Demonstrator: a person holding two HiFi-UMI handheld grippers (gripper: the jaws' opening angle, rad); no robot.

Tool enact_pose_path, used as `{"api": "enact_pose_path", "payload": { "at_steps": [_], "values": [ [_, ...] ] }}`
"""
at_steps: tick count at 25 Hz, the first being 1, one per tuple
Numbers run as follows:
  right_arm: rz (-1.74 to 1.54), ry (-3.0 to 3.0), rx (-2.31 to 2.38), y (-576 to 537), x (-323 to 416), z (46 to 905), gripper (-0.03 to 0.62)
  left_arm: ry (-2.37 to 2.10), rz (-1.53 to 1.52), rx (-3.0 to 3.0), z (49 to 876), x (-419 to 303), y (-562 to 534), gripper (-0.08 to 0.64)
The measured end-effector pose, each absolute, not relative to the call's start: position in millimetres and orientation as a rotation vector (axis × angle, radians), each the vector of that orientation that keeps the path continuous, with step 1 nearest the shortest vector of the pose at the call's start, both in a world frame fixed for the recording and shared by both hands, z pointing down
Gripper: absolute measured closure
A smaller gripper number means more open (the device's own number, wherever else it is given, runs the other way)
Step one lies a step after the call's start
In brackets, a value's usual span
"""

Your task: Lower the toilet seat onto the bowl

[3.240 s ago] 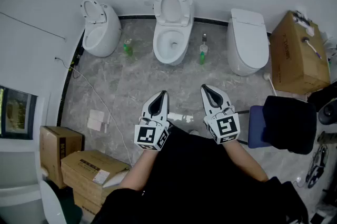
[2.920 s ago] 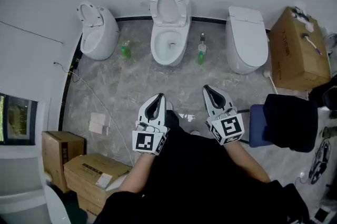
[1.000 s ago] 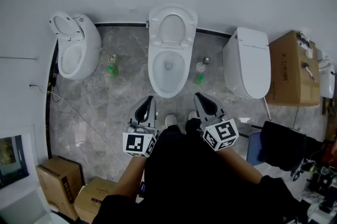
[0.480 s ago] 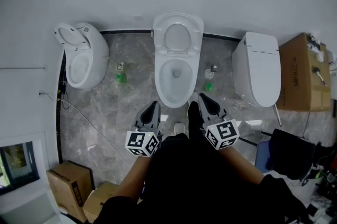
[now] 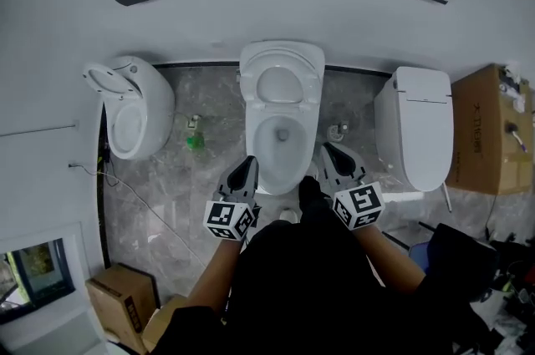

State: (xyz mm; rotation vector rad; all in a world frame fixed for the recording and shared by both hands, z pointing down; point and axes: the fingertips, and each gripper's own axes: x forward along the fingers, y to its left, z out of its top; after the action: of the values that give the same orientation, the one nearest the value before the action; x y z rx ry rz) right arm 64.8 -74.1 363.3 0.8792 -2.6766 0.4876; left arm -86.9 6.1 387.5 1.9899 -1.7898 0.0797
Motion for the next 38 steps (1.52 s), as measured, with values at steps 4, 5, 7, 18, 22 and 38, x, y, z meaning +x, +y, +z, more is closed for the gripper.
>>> {"api": "enact_pose_path", "payload": {
  "at_steps": [4, 5, 7, 18, 22, 38],
  "values": [
    [0.495, -2.67, 0.852, -114, 53, 369, 0.558, -1.806, 0.093, 1.958, 394, -96, -31, 0.543],
    [0.5, -2.669, 0.844, -123, 51, 370, 0.558, -1.811, 0.099, 1.952, 396, -97, -40, 0.543],
    [0.512, -2.671, 0.829, -140, 48, 374, 0.558, -1.82, 0.118, 1.945, 399, -101, -59, 0.543],
    [0.546, -2.668, 0.75, -213, 31, 405, 0.558, -1.87, 0.26, 1.871, 429, -136, -136, 0.541],
    [0.541, -2.664, 0.715, -235, 31, 419, 0.558, -1.893, 0.301, 1.854, 439, -149, -154, 0.541],
    [0.327, -2.53, 0.864, -292, -8, 474, 0.557, -1.828, 0.451, 1.976, 489, -215, -241, 0.541]
  ]
}}
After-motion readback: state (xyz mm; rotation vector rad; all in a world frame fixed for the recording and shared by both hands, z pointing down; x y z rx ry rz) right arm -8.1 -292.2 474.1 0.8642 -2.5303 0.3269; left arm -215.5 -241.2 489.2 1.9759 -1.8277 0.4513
